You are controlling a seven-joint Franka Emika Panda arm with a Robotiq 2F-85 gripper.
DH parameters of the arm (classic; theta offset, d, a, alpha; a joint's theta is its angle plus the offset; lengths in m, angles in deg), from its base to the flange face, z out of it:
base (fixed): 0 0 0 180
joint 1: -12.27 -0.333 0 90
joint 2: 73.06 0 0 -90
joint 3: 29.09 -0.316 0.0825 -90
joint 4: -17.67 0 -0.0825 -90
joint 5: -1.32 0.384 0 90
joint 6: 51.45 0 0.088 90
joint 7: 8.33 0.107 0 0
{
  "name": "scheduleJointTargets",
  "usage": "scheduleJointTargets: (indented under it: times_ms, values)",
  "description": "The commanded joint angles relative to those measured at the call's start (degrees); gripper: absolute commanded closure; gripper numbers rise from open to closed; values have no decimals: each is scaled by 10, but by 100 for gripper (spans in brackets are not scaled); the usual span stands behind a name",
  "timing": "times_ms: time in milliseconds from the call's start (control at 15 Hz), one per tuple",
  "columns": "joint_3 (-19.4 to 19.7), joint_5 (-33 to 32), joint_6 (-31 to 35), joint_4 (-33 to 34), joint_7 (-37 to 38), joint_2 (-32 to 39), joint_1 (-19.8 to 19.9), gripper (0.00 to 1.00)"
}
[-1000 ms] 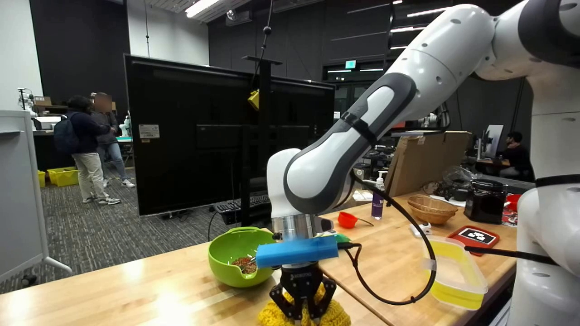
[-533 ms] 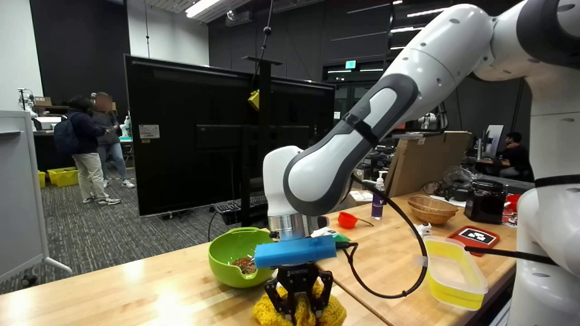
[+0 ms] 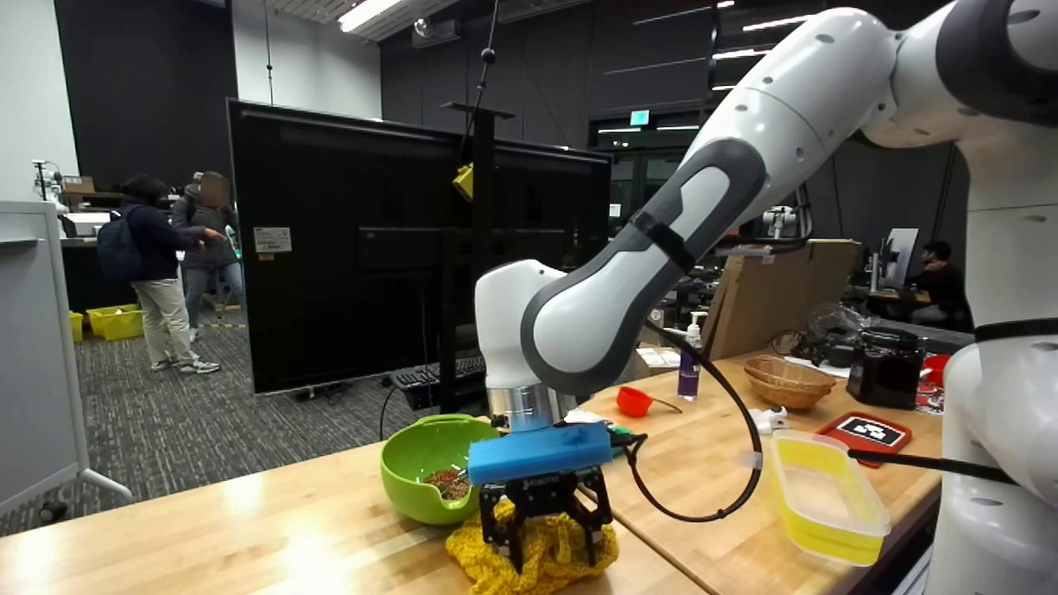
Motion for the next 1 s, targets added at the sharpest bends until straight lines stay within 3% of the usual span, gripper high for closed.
scheduleJointTargets:
  times_ms: [0,533,933]
  values:
    - [5,-27,-10,11,16,5,3,0]
    - [6,-32,-23,9,-3,-35,10,0]
    - [9,7,-9,-4,-76,-83,34,0]
